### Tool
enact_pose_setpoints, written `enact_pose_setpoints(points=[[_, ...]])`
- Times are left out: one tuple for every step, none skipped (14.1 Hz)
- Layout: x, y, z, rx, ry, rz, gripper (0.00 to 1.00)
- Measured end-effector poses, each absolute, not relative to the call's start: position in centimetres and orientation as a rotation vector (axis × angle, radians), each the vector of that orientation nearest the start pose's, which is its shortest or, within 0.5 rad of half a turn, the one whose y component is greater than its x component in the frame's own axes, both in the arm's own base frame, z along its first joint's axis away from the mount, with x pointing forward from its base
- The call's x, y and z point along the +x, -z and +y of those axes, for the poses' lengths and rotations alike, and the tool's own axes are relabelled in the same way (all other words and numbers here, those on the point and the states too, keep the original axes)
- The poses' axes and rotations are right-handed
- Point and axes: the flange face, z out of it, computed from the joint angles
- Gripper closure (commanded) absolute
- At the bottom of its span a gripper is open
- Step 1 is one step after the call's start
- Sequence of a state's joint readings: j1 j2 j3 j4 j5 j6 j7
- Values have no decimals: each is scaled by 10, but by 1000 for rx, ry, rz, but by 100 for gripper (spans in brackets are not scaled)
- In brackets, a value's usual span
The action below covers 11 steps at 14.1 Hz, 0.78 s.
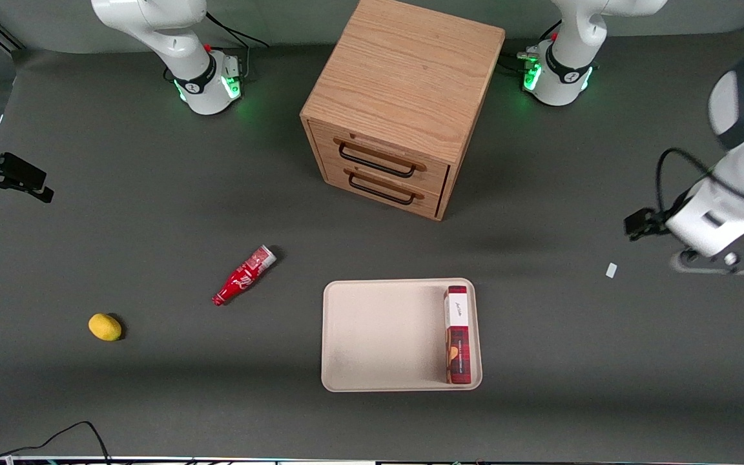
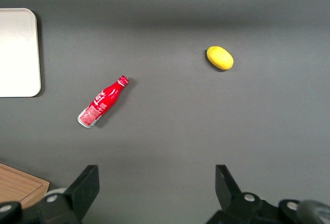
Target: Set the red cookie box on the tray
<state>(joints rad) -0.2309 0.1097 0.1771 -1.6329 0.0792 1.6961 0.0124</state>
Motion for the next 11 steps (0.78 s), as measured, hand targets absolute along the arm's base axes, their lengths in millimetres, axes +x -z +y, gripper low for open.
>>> enact_pose_setpoints(points=[[581,-554,-12,-3044,-65,145,0],[575,-562,5,-3047,-57,171,0],[572,-565,19,-3048,-53,195,0],[571,-567,26,-3048,-54,217,0],[570,-567,26,-3048,-64,229,0],[569,-566,24,-3049,-79,234,0],[569,-566,21,-3048,-86,242,0],[569,-566,19,-3048,-92,248,0],[568,-565,18,-3048,-99,251,0],[568,-565,17,-3048,-104,252,0],[568,-565,17,-3048,-106,252,0]])
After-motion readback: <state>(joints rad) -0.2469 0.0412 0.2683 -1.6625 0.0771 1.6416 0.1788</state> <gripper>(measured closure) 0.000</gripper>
